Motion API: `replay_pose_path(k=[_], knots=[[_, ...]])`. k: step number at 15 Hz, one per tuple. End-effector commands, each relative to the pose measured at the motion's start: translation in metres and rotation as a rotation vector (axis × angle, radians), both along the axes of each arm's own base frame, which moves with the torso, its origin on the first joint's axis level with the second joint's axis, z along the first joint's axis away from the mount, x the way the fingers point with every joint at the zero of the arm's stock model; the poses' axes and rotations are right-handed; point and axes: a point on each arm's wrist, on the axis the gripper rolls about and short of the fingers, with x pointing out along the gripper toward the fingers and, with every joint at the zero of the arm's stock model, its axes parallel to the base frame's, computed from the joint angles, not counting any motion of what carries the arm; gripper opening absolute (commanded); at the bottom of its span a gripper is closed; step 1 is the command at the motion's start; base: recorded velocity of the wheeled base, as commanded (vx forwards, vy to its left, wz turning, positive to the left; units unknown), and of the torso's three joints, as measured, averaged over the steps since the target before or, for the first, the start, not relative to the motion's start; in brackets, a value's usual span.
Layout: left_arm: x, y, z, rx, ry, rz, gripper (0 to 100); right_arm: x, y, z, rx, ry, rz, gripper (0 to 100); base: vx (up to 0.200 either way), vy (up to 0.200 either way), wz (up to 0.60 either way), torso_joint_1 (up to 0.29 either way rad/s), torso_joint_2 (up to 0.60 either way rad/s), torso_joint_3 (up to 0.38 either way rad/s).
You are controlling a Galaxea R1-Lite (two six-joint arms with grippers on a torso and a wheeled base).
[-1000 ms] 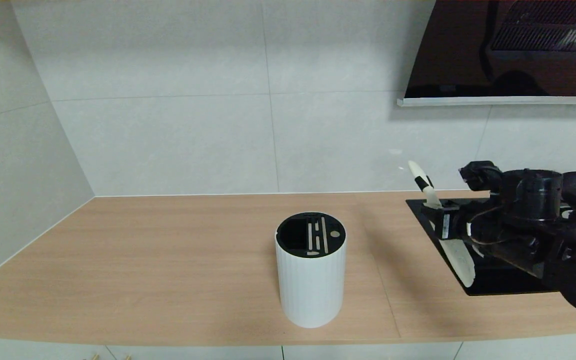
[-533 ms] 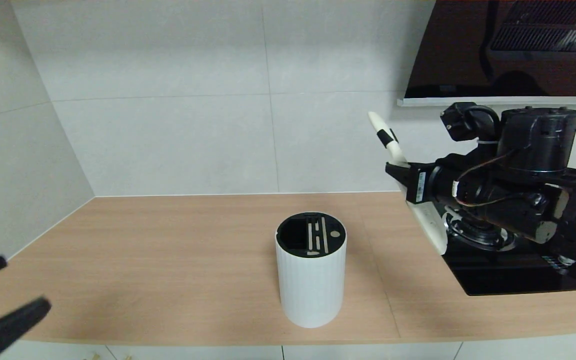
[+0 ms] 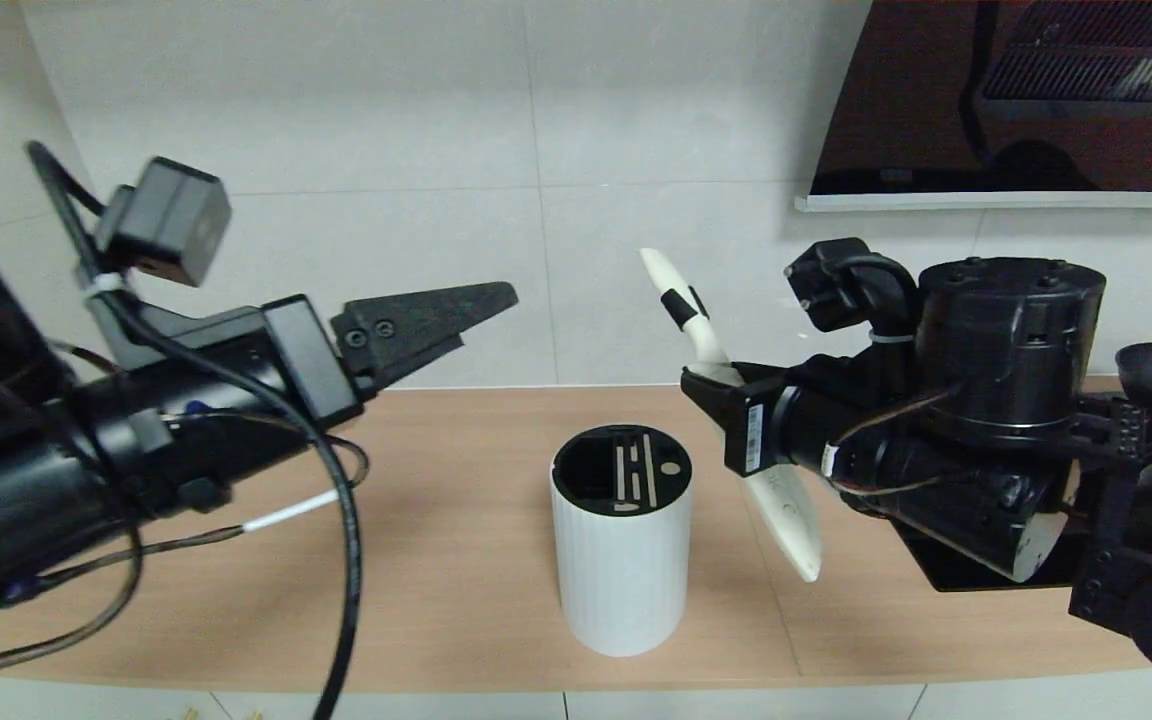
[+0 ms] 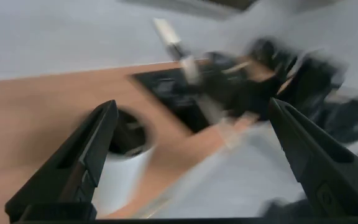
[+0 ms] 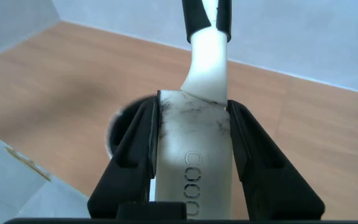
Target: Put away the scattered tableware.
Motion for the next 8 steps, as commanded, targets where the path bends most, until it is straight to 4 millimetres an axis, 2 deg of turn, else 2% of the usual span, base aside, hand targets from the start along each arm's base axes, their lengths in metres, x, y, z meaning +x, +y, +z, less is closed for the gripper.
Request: replay_pose_path(k=[1,3,8], knots=[[0.026,-0.033,-0.038,-0.003,0.166,-0.05,100,-0.009,0.01,-0.001,0.005,0.004,0.037,0,0.0,0.0,0.0,0.0,0.0,0.0],[0.03,-0.047,-0.041,-0.024,0.209,-0.084,100,-0.016,0.024,-0.009,0.021,0.043,0.075,0,0.0,0.0,0.0,0.0,0.0,0.0],[0.04,-0.058,-0.045,-0.049,0.183,-0.029,100,-0.032,0.036,-0.012,0.025,0.06,0.128,0,0.0,0.0,0.0,0.0,0.0,0.0]])
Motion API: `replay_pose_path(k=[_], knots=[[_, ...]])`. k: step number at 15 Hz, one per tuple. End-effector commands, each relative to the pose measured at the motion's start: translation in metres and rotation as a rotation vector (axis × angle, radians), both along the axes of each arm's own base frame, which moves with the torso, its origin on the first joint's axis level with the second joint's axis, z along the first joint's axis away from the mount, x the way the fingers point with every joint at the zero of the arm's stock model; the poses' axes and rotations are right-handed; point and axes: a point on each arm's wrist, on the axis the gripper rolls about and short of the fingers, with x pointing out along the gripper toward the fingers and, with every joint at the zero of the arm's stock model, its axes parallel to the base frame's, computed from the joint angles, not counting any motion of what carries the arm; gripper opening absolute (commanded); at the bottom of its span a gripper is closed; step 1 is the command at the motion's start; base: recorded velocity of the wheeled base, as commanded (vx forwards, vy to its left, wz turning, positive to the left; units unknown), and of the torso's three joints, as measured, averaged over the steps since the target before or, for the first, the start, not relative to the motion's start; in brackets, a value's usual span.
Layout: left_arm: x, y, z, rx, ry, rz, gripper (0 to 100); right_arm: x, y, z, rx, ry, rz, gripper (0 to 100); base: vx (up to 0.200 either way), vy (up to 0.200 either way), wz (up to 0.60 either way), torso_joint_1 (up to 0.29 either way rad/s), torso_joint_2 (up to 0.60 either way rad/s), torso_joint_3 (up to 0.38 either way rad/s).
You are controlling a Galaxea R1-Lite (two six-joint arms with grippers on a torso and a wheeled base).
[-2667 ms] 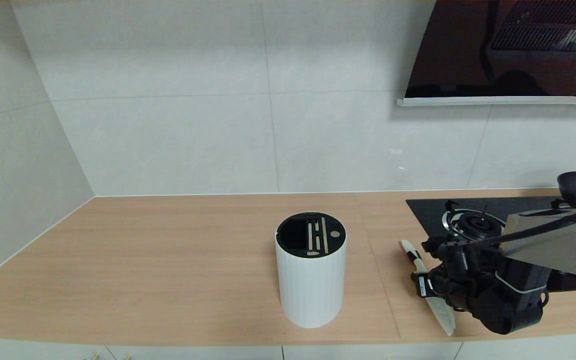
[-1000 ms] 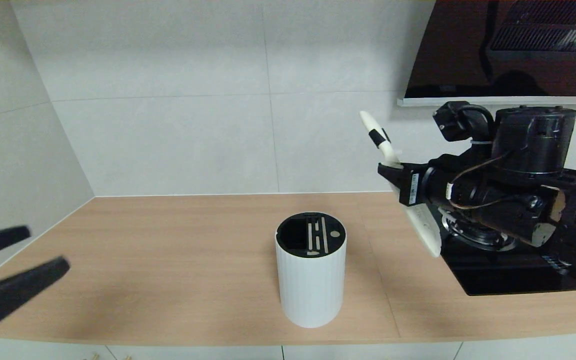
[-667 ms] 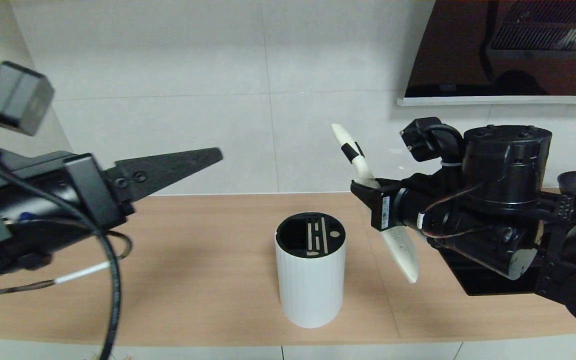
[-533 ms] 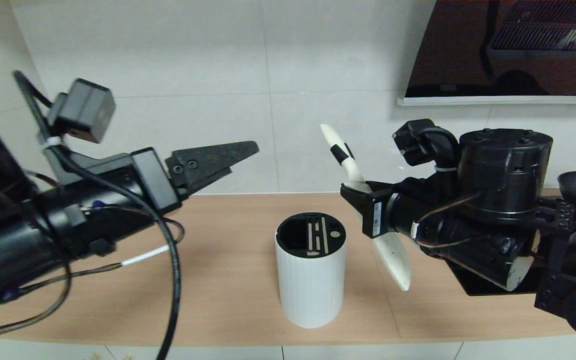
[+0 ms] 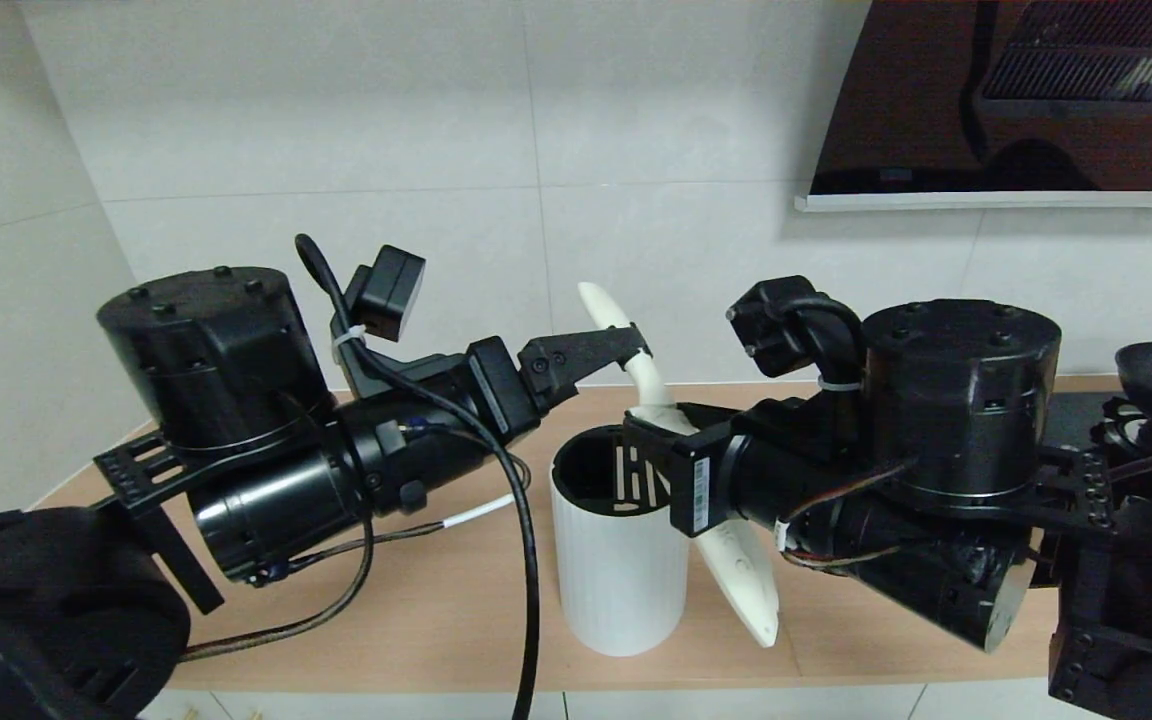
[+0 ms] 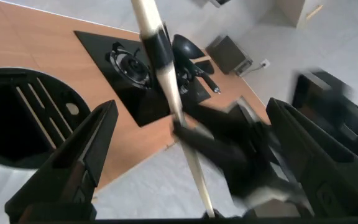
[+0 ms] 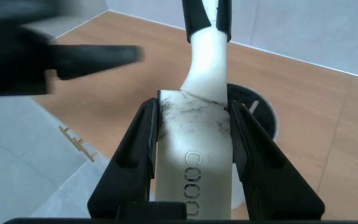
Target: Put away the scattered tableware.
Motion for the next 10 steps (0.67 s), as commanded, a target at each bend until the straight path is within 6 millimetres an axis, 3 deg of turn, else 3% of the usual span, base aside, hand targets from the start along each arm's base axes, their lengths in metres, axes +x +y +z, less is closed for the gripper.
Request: replay_pose_path(k=[1,10], knots=[[0.005,-0.005,-0.007,0.008,0.013,0.005,100,-0.009,0.007,-0.003,-0.007,0.009,0.034,0,0.0,0.0,0.0,0.0,0.0,0.0],[0.008,-0.008,-0.01,0.001,0.005,0.005,100,-0.02,0.012,-0.005,0.014,-0.004,0.069,0,0.0,0.0,0.0,0.0,0.0,0.0]])
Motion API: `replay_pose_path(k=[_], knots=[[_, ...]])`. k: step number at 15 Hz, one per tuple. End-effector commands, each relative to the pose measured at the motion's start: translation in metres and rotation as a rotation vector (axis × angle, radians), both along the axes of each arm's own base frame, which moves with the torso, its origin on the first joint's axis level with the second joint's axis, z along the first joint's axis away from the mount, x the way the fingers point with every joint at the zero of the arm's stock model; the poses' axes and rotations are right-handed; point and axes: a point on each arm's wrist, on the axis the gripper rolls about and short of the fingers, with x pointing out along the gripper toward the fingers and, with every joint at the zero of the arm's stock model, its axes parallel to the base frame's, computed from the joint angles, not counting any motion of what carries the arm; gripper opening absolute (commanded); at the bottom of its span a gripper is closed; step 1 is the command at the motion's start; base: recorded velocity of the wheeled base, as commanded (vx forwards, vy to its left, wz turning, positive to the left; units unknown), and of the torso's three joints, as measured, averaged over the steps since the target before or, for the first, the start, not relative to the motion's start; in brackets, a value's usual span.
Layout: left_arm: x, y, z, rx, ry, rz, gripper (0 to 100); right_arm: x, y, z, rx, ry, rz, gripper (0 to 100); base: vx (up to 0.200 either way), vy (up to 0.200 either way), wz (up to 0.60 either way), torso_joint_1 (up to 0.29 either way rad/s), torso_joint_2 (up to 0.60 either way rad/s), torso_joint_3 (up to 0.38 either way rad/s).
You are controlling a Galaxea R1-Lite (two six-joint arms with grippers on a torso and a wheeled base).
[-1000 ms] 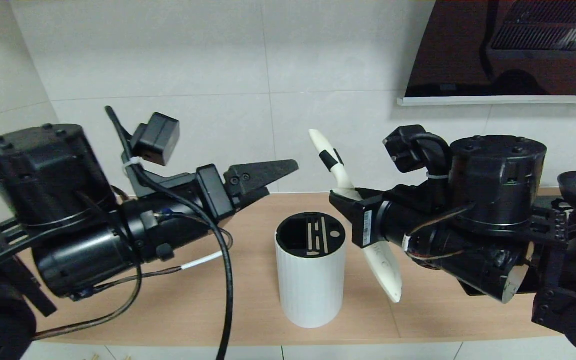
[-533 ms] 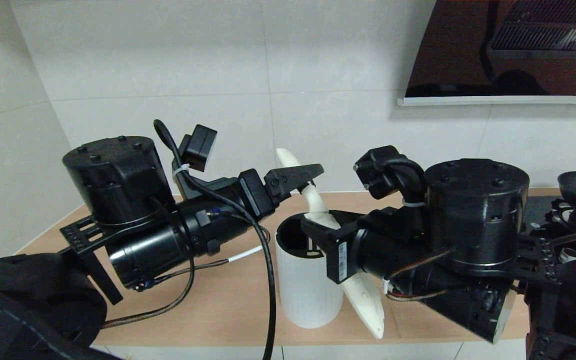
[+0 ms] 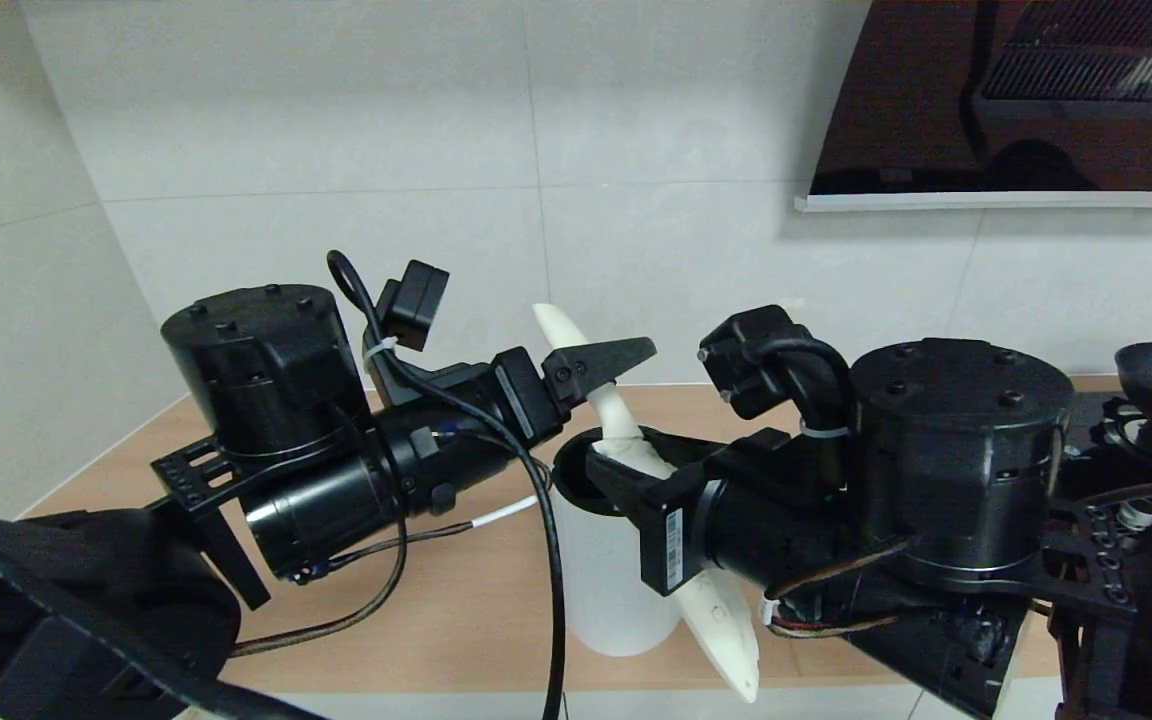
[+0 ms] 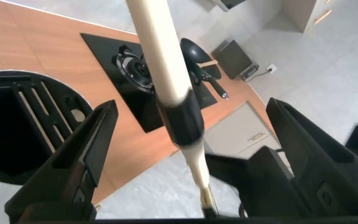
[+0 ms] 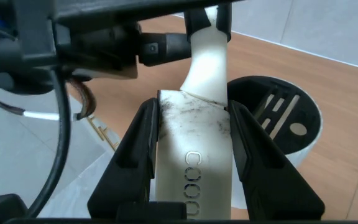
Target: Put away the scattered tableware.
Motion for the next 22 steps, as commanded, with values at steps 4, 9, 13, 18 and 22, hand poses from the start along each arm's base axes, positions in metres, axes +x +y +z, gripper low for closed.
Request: replay_pose_path(k=[4,9,13,18,22], knots=[[0.0001,0.0005,0.0019,-0.006,-0.009,0.022,100,-0.0003,0.0004,-0.0012,-0.003,0.002,0.003,0,0.0,0.0,0.0,0.0,0.0,0.0],[-0.0002,-0.0017,-0.0004,-0.001,-0.003,0.015,0,-0.002,0.0014,-0.0016,-0.004,0.004,0.009,0,0.0,0.0,0.0,0.0,0.0,0.0],[-0.0002,-0.0017,-0.0004,-0.001,-0.003,0.012,0,-0.0029,0.0009,-0.0013,-0.002,0.003,0.01,0,0.0,0.0,0.0,0.0,0.0,0.0],[-0.0014,-0.001,-0.0002,-0.001,-0.003,0.009,0,-0.0026,0.0004,-0.0018,-0.001,0.004,0.007,0,0.0,0.0,0.0,0.0,0.0,0.0],[-0.0025,-0.0001,0.0025,-0.007,-0.01,0.009,0,-0.0021,0.0006,-0.0011,0.014,-0.011,-0.009,0,0.0,0.0,0.0,0.0,0.0,0.0]])
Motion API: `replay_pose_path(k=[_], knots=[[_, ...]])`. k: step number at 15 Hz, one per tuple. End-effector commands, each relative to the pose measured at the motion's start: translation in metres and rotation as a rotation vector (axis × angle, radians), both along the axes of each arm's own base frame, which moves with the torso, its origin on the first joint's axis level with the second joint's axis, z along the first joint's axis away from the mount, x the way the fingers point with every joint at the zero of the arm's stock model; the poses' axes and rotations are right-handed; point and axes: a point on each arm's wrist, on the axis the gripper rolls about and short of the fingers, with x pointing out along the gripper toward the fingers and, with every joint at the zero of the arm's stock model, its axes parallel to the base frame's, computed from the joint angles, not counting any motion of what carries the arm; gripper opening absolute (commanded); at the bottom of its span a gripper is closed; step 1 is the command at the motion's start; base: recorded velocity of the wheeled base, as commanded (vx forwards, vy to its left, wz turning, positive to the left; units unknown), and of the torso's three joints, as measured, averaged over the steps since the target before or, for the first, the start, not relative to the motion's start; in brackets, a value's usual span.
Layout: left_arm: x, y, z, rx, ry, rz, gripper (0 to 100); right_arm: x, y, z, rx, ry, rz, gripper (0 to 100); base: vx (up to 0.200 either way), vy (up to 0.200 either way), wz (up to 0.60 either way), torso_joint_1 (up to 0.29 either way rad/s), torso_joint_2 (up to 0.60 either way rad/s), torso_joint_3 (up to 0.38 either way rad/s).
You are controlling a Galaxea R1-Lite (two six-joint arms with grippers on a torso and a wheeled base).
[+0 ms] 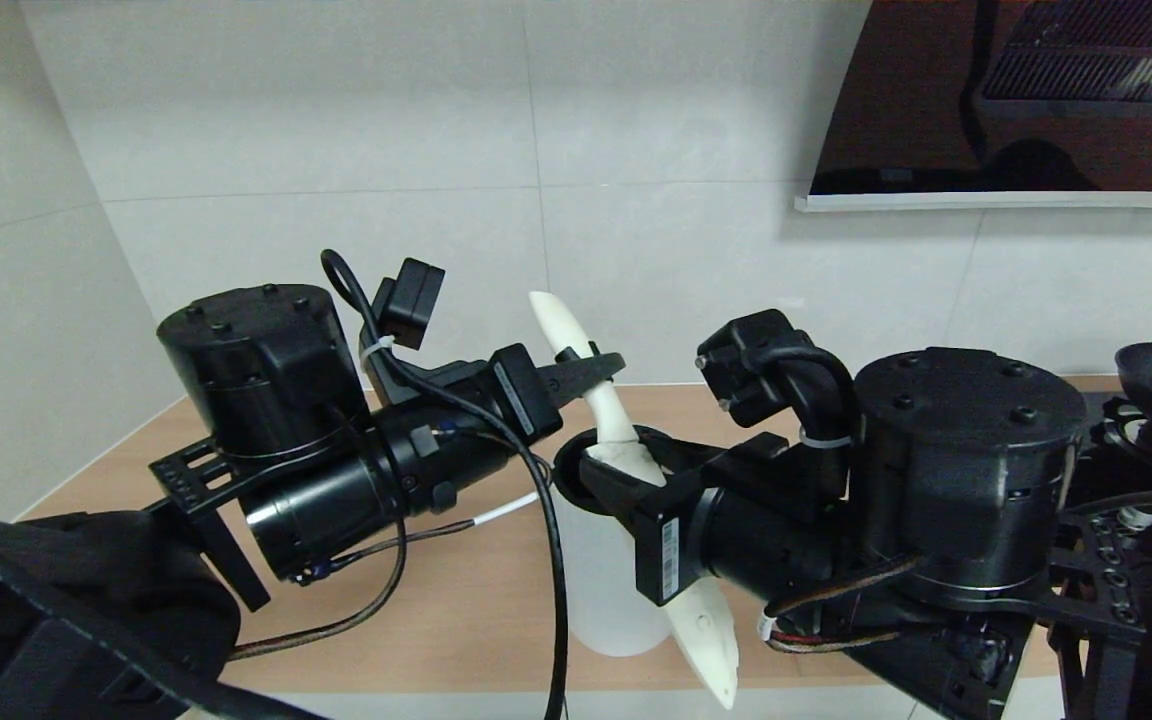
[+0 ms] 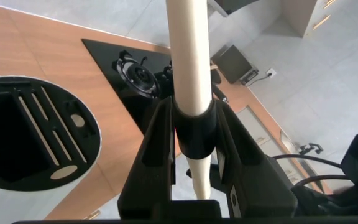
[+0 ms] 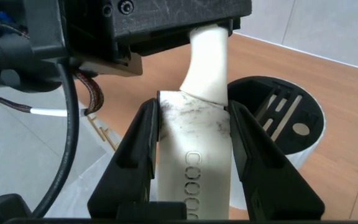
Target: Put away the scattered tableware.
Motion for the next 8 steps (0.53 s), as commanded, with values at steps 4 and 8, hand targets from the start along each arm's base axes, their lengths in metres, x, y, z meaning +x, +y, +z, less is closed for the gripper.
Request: replay_pose_path(k=[4,8], knots=[[-0.003,0.002,0.007,-0.014,-0.02,-0.002,0,0.0,-0.001,-0.002,-0.007,0.004,-0.001,100,0.0,0.0,0.0,0.0,0.0,0.0],[-0.008,0.006,0.02,-0.036,-0.052,0.004,0,-0.003,-0.006,0.003,0.012,-0.01,-0.004,100,0.0,0.0,0.0,0.0,0.0,0.0]])
